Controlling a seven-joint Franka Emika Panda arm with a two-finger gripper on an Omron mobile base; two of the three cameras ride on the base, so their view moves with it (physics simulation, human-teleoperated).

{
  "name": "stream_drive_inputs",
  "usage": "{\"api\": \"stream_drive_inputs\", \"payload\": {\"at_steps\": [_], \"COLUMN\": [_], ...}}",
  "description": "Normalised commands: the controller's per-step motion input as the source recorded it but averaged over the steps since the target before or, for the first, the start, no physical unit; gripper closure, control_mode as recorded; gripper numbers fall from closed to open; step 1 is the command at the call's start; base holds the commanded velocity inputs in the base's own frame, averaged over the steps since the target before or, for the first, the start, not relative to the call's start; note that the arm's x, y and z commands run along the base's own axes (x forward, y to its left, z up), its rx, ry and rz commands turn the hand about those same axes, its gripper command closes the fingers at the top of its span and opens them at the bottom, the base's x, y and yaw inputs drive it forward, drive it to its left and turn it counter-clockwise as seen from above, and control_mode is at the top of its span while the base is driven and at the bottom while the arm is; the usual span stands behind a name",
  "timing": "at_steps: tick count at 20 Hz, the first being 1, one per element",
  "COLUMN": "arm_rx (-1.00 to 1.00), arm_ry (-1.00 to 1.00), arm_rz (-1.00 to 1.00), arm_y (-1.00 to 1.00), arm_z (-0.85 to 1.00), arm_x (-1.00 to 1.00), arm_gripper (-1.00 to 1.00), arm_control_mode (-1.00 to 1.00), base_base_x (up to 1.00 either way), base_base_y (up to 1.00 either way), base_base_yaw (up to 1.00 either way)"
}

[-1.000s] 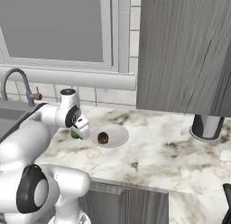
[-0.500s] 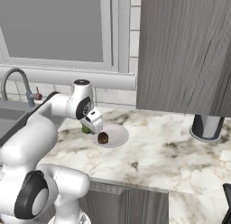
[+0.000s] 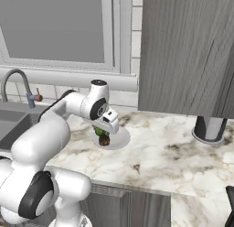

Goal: Pick the avocado and bread from the counter and place them on the plate. Then pick the jam from the cabinet and place it next to the plate. Lastly close the cabinet door.

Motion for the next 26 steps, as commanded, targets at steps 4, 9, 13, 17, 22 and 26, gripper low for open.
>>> {"api": "stream_drive_inputs", "payload": {"at_steps": [4, 9, 13, 17, 22, 26], "arm_rx": [0.00, 0.00, 0.00, 0.00, 0.00, 0.00], "arm_ry": [0.00, 0.00, 0.00, 0.00, 0.00, 0.00], "arm_rz": [0.25, 0.27, 0.30, 0.25, 0.17, 0.16], "arm_y": [0.00, -0.09, -0.25, -0.12, 0.00, -0.01], "arm_z": [-0.14, -0.19, -0.18, -0.19, -0.22, -0.26], "arm_x": [0.22, 0.31, 0.21, 0.25, 0.22, 0.22], "arm_gripper": [1.00, 1.00, 1.00, 1.00, 1.00, 1.00], "arm_control_mode": [-1.00, -1.00, -1.00, -1.00, -1.00, -1.00], "base_base_x": [0.00, 0.00, 0.00, 0.00, 0.00, 0.00], "base_base_y": [0.00, 0.00, 0.00, 0.00, 0.00, 0.00], "base_base_yaw": [0.00, 0.00, 0.00, 0.00, 0.00, 0.00]}}
